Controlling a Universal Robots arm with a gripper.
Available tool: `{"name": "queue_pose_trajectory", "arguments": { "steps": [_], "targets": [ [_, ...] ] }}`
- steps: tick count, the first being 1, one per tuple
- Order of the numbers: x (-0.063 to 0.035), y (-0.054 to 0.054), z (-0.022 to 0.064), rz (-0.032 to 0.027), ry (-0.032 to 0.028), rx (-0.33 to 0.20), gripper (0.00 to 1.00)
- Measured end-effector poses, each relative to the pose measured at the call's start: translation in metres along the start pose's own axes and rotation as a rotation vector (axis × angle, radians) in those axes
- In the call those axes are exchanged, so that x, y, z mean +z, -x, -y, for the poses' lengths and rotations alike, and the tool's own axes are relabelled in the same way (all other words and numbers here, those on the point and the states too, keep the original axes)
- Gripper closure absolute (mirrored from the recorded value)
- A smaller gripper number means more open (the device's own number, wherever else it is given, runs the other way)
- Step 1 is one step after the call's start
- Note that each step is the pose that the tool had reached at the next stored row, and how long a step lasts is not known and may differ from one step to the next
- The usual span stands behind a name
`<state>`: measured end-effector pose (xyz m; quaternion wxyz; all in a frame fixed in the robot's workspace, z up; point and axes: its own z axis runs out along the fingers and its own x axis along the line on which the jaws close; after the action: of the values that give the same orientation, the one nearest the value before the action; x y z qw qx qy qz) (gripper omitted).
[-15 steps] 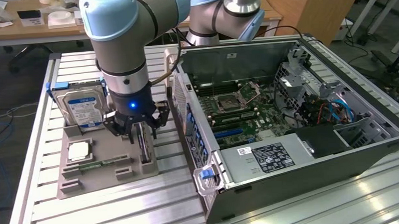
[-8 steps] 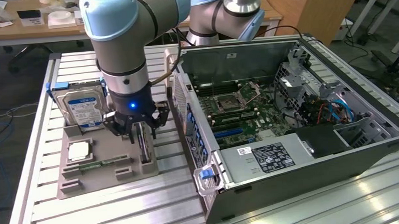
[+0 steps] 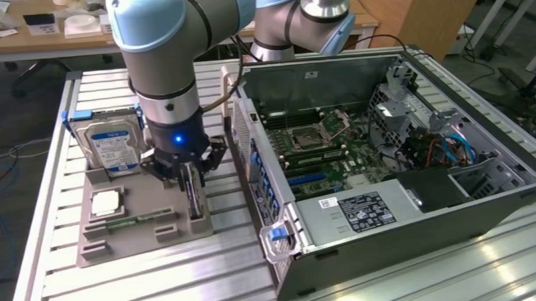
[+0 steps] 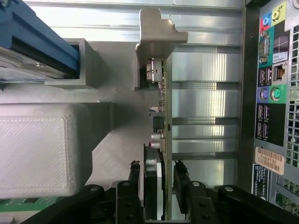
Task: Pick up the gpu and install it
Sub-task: 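Pick up the gpu and move the gpu toward the slot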
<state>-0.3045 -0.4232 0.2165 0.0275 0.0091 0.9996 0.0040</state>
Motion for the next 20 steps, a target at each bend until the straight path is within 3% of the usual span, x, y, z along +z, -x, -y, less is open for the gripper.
{"name": "queue_pose_trajectory", "arguments": {
  "steps": [2,8,11,20],
  "targets": [
    [-0.0005,0.0001,0.0005,0.0003,0.0029,0.000,0.58],
    [-0.0006,0.0000,0.0019,0.0001,0.0041,0.001,0.59],
    [-0.0006,0.0000,0.0020,0.0001,0.0041,0.000,0.72],
    [-0.0006,0.0000,0.0020,0.0000,0.0041,0.000,0.72]
  ]
}}
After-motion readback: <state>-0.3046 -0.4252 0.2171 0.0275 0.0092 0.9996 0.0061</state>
